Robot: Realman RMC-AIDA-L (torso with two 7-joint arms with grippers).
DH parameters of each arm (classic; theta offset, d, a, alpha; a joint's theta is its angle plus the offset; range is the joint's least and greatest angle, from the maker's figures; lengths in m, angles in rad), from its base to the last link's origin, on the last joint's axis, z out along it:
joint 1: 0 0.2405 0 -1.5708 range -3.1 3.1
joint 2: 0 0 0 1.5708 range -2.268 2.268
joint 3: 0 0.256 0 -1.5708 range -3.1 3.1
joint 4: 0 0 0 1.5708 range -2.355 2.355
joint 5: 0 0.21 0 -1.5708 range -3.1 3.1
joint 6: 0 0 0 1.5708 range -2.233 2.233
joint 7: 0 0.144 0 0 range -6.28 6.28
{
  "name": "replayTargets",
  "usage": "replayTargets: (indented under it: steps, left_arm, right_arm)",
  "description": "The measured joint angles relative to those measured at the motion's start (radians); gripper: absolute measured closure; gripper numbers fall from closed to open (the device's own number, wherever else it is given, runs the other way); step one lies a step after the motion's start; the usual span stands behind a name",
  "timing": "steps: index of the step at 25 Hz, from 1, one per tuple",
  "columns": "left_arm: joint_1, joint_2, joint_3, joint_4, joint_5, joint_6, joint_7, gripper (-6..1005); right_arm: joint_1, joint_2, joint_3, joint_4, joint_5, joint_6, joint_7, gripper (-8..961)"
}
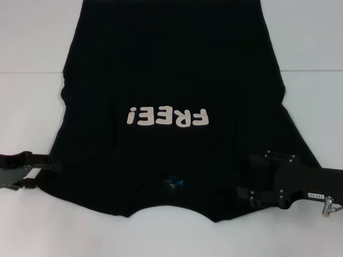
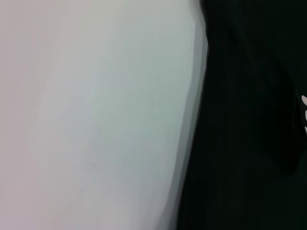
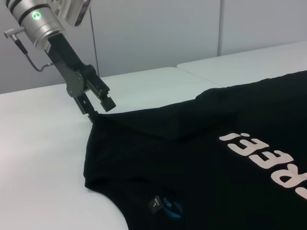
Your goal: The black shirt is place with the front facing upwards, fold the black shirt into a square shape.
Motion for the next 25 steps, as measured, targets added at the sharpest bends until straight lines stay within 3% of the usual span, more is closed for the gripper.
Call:
replayTargets:
  steps: [15,25]
  left_arm:
    - [-0.017,-0.016,0.0,-0.009,0.0,-0.014,0.015,88]
    - [-0.022,-0.028,0.019,0.006,0.017,-0.022,0.025,269]
  right_arm:
    - [-0.002,0.0,0.001,0.0,0.003,-0.008,0.001,55]
    - [-0.003,0.0,0.008,0.0,0.003,-0.008,0.011,55]
